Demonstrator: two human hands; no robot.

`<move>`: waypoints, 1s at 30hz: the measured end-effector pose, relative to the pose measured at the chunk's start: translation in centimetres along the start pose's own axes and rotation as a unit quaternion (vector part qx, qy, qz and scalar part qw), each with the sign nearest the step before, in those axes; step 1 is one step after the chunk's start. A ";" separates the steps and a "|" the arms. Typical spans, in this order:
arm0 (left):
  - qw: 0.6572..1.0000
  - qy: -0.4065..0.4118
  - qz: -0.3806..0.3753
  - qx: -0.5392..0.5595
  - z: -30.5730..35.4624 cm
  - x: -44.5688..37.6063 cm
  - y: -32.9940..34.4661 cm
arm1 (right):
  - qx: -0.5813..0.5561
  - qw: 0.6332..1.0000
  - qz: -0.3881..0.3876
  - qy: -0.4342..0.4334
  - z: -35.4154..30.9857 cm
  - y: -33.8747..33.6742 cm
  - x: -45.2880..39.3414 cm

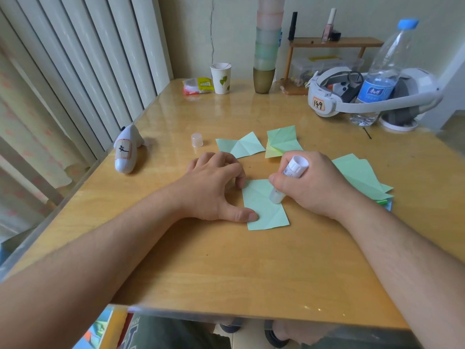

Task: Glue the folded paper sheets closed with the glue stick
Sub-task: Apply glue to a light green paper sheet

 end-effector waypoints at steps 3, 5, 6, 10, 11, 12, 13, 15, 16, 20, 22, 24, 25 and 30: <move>1.000 -0.001 -0.001 -0.001 0.0 0.0 0.0 | -0.020 1.000 0.004 0.010 0.3 -0.1 -0.1; 1.000 -0.002 -0.003 -0.001 -0.1 0.0 0.0 | -0.064 0.997 0.026 0.021 0.5 -0.3 -0.3; 1.000 -0.002 -0.005 -0.002 -0.1 0.0 0.0 | -0.101 0.993 0.046 0.027 0.5 -0.4 -0.4; 1.000 -0.002 -0.008 -0.006 -0.1 0.0 0.1 | -0.170 0.980 0.099 0.026 0.2 -0.4 -0.4; 1.000 -0.001 -0.008 -0.006 -0.1 0.0 0.1 | -0.170 0.980 0.100 0.013 0.0 -0.1 -0.3; 1.000 0.000 -0.008 -0.006 -0.1 0.0 0.1 | -0.173 0.980 0.102 0.001 -0.3 0.2 -0.3; 1.000 0.002 -0.007 -0.006 0.0 0.0 0.1 | -0.179 0.978 0.103 -0.009 -0.5 0.5 -0.2; 1.000 0.001 -0.007 -0.008 -0.1 0.1 0.1 | -0.178 0.980 0.090 -0.023 -0.8 1.1 -0.1; 1.000 0.000 -0.007 -0.009 -0.1 0.1 0.1 | -0.168 0.983 0.074 -0.030 -0.9 1.4 -0.1; 1.000 -0.001 -0.008 -0.009 -0.1 0.1 0.1 | -0.114 0.992 0.025 -0.041 -1.2 2.0 0.4; 1.000 -0.002 -0.007 -0.012 -0.1 0.1 0.2 | -0.100 0.994 0.014 -0.045 -1.5 2.2 0.4; 1.000 -0.006 -0.007 -0.014 -0.1 0.1 0.2 | -0.091 0.995 0.005 -0.046 -1.7 2.4 0.4; 1.000 -0.006 -0.006 -0.016 -0.1 0.1 0.2 | -0.087 0.995 0.000 -0.047 -1.8 2.5 0.3; 1.000 -0.010 -0.007 -0.019 0.0 0.1 0.2 | -0.080 0.995 -0.015 -0.054 -2.1 3.0 0.1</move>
Point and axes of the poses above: each hand's wrist, its own x-axis away from the middle knuckle, its own y-axis out of the palm, z = x × y, the point moved 2 cm from there along -x, towards the middle knuckle, and after that the axes turned 6 degrees about -y, right-handed, at the moved point
